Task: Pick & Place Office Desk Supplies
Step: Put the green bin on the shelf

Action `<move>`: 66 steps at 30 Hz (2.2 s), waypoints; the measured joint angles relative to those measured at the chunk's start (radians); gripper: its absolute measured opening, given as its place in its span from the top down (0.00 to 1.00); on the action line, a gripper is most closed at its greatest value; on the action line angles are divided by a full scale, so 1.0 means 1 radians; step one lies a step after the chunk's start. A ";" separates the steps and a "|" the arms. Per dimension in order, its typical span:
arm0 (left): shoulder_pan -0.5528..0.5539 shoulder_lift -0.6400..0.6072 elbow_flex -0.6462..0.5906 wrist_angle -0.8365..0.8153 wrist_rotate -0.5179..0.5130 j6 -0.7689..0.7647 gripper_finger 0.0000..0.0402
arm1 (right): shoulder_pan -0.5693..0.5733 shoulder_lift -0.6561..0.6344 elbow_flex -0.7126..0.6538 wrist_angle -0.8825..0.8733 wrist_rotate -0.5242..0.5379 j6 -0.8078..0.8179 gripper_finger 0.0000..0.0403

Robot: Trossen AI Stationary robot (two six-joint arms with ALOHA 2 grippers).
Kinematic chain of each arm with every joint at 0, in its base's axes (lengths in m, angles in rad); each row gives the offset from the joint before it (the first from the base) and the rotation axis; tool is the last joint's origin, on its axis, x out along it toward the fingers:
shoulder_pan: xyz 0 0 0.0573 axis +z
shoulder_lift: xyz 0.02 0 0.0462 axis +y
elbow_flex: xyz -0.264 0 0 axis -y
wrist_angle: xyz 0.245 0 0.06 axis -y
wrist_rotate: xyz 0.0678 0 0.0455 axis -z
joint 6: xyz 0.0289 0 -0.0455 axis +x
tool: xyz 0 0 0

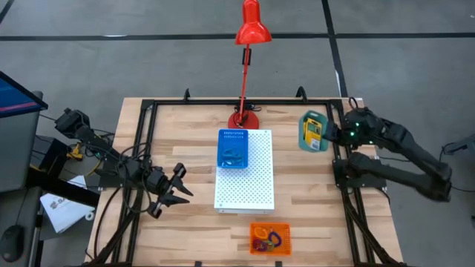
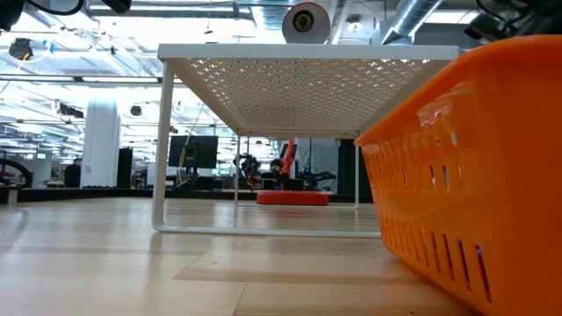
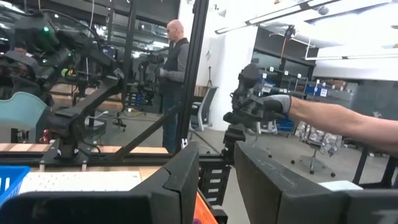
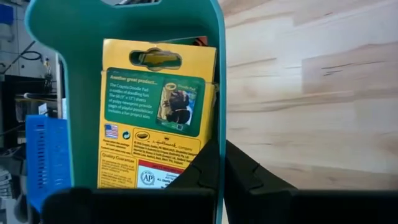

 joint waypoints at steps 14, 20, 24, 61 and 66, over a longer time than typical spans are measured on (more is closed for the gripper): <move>0.000 0.000 0.000 0.026 0.002 -0.049 0.75 | 0.372 0.428 0.243 0.142 0.212 0.198 1.00; 0.000 0.000 0.000 0.056 0.004 -0.089 0.75 | 0.478 0.649 0.526 -0.005 0.265 0.264 1.00; -0.019 0.000 0.000 0.050 0.004 -0.101 0.75 | 0.541 0.797 0.721 -0.205 0.307 0.348 1.00; -0.233 0.000 0.000 0.048 -0.141 -0.089 0.75 | 0.675 1.013 0.770 -0.275 0.264 0.511 1.00; -0.233 0.000 0.000 0.047 -0.145 -0.089 0.75 | 0.641 1.004 0.742 -0.240 0.249 0.490 1.00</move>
